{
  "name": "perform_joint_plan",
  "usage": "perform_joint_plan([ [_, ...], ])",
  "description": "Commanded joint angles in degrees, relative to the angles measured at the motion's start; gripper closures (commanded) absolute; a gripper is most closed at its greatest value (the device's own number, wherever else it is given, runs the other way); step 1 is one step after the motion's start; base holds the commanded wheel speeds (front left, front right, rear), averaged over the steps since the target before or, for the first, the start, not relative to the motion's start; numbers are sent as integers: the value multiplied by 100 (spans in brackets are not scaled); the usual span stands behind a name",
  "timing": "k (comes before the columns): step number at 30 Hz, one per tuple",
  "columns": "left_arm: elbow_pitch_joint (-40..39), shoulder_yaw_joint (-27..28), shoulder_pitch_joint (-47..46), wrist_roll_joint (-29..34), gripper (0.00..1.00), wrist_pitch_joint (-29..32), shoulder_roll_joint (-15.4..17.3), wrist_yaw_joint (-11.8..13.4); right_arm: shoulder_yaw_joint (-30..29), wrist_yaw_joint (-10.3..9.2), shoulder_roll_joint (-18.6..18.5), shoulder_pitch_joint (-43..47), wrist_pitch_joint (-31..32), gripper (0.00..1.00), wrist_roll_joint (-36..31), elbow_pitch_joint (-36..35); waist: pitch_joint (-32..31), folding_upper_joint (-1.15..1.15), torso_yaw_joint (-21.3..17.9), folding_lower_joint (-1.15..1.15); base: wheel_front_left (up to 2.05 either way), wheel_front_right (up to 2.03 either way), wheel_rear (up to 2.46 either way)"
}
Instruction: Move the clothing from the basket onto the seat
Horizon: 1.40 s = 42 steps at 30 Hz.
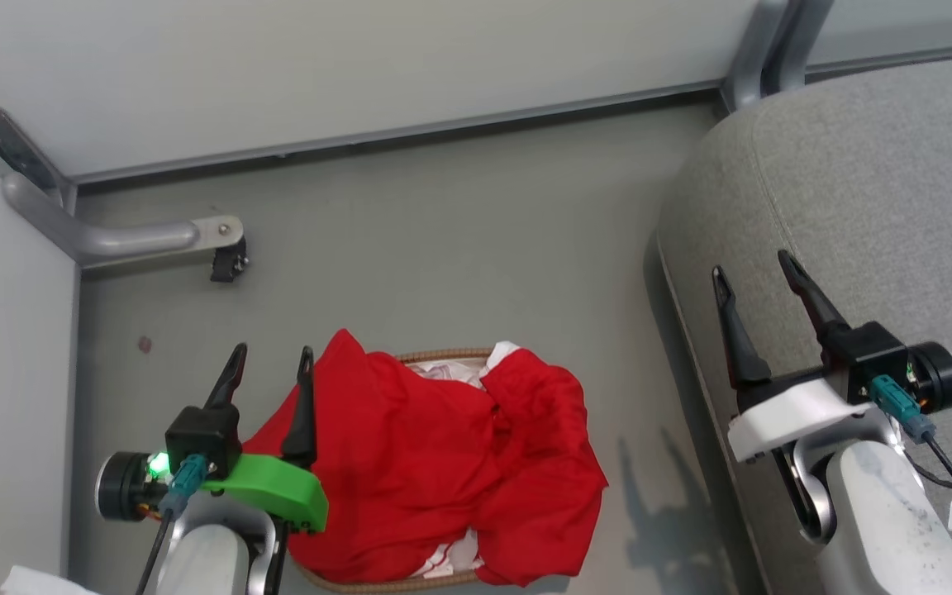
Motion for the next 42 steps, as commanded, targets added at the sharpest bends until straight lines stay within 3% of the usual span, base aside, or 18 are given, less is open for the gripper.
perform_joint_plan([
  [1,49,-49,-239,116,0,-36,0,-47,32,0,-4,-163,-44,0,-131,-86,709,0,-273,0,0,0,0],
  [9,468,-602,-1139,144,0,-64,89,-134,200,-1,7,-725,-82,0,41,-515,1729,0,-667,0,0,0,0],
  [32,2288,-3159,-3127,-188,0,-63,1089,-136,769,-1,10,-1505,-82,0,638,-1161,3609,0,-1434,0,0,0,0],
  [42,3031,-3464,-3491,-207,0,-63,1176,-136,964,-1,7,-1526,-82,0,753,-1275,3938,0,-1545,0,0,0,0],
])
